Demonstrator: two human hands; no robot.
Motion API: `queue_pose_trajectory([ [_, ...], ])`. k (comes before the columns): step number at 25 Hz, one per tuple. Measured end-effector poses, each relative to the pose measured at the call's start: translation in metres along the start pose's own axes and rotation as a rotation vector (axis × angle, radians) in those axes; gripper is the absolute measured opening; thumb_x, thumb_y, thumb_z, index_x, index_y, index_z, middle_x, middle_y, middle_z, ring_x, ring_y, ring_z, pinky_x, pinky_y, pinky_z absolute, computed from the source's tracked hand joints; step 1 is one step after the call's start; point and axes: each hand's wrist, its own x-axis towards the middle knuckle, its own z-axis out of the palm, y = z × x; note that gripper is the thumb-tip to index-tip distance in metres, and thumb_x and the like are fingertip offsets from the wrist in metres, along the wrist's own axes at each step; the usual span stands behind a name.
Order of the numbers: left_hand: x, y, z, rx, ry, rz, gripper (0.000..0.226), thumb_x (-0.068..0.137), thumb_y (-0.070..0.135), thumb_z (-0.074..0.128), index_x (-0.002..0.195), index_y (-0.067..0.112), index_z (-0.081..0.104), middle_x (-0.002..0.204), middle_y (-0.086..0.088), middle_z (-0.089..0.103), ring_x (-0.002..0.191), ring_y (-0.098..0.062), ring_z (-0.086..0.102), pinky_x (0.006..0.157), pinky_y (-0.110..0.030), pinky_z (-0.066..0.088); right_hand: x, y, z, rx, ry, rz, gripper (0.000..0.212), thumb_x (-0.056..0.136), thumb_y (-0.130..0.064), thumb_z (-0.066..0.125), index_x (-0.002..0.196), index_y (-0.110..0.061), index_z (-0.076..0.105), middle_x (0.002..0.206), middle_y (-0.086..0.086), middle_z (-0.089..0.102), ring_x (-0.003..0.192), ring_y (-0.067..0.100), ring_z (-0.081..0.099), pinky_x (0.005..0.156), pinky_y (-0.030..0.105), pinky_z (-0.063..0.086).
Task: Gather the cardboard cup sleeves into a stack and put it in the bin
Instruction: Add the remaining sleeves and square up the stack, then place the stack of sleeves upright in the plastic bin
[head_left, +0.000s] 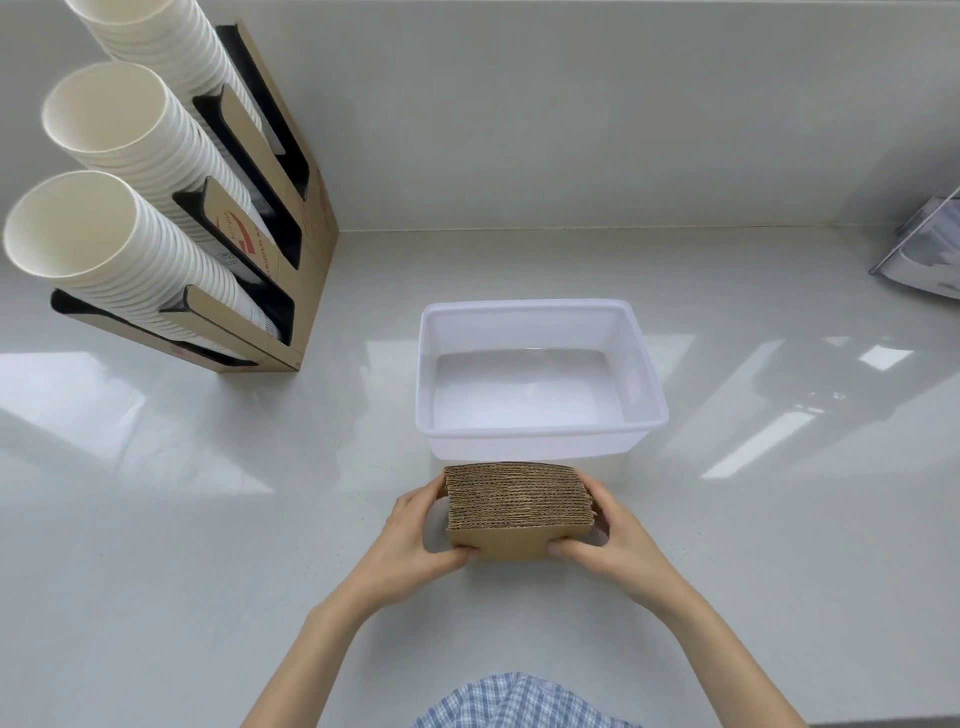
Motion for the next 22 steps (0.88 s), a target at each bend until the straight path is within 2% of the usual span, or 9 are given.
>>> queue_pose_trajectory([
  [4,-0.010,0.005,-0.002,-0.228,-0.097,-0.100,0.073,0.052,0.050,0.067,0.118,0.036,0.039,0.130,0.013,0.047,0.125,-0.006,0.042,0.105,-0.028,0.035,-0.008,-0.016,-0.003,0.144,-0.073,0.061,0.080,0.051,-0.039,0.068,0.125,-0.029,0.040,0.117,-0.008,0.060,0.101,-0.006,0.058,0.076,0.010,0.049],
  [6,-0.015,0.012,-0.002,-0.363,-0.118,-0.090,0.071,0.051,0.047,0.066,0.114,0.028,0.041,0.122,0.008,0.055,0.110,0.003,0.055,0.091,-0.020,0.047,-0.009,-0.024,-0.001,0.182,-0.088,0.067,0.081,0.051,-0.042,0.066,0.126,-0.029,0.037,0.115,-0.009,0.060,0.095,-0.007,0.061,0.073,0.011,0.050],
  [7,-0.016,0.014,-0.002,-0.409,-0.105,-0.085,0.069,0.051,0.046,0.065,0.113,0.026,0.041,0.118,0.008,0.057,0.103,0.006,0.058,0.085,-0.017,0.049,-0.009,-0.029,0.000,0.192,-0.090,0.065,0.082,0.051,-0.043,0.065,0.126,-0.030,0.035,0.114,-0.011,0.059,0.093,-0.009,0.061,0.072,0.010,0.050],
  [8,-0.016,0.016,-0.002,-0.448,-0.081,-0.081,0.069,0.052,0.046,0.064,0.113,0.024,0.042,0.119,0.006,0.058,0.102,0.004,0.059,0.086,-0.018,0.048,-0.009,-0.034,0.001,0.195,-0.090,0.064,0.082,0.051,-0.044,0.065,0.126,-0.032,0.033,0.112,-0.012,0.059,0.090,-0.011,0.061,0.071,0.010,0.050],
  [11,-0.011,0.019,-0.005,-0.565,-0.006,-0.059,0.072,0.054,0.045,0.063,0.118,0.018,0.041,0.127,-0.004,0.055,0.114,-0.013,0.056,0.100,-0.034,0.043,-0.007,-0.048,0.005,0.195,-0.073,0.056,0.079,0.061,-0.036,0.065,0.127,-0.041,0.022,0.106,-0.012,0.056,0.081,-0.012,0.061,0.068,0.007,0.050],
  [13,-0.008,0.026,-0.007,-0.616,0.020,-0.039,0.076,0.055,0.045,0.061,0.121,0.015,0.039,0.125,-0.004,0.055,0.109,-0.011,0.059,0.094,-0.029,0.048,-0.005,-0.056,0.008,0.202,-0.045,0.041,0.077,0.063,-0.036,0.063,0.127,-0.044,0.020,0.106,-0.011,0.054,0.083,-0.009,0.061,0.065,0.006,0.049],
  [15,-0.005,0.034,-0.008,-0.663,0.059,-0.023,0.079,0.055,0.046,0.059,0.123,0.013,0.039,0.119,-0.003,0.058,0.099,-0.006,0.063,0.084,-0.021,0.054,-0.004,-0.064,0.012,0.225,0.005,0.030,0.071,0.063,-0.037,0.061,0.124,-0.043,0.025,0.107,-0.010,0.053,0.089,-0.003,0.059,0.063,0.005,0.048],
  [17,-0.001,0.042,-0.009,-0.713,0.097,-0.012,0.076,0.056,0.046,0.058,0.122,0.013,0.040,0.113,-0.002,0.058,0.092,-0.005,0.065,0.078,-0.019,0.056,-0.002,-0.068,0.018,0.262,0.061,0.024,0.063,0.064,-0.036,0.058,0.121,-0.039,0.031,0.107,-0.011,0.053,0.093,0.000,0.056,0.061,0.003,0.046],
  [22,0.005,0.052,-0.012,-0.747,0.124,-0.025,0.078,0.057,0.044,0.066,0.124,0.017,0.039,0.118,-0.006,0.058,0.100,-0.015,0.064,0.075,-0.024,0.058,0.001,-0.078,0.025,0.281,0.112,0.061,0.062,0.063,-0.039,0.057,0.121,-0.033,0.034,0.110,-0.008,0.053,0.091,0.000,0.054,0.061,0.005,0.047],
])
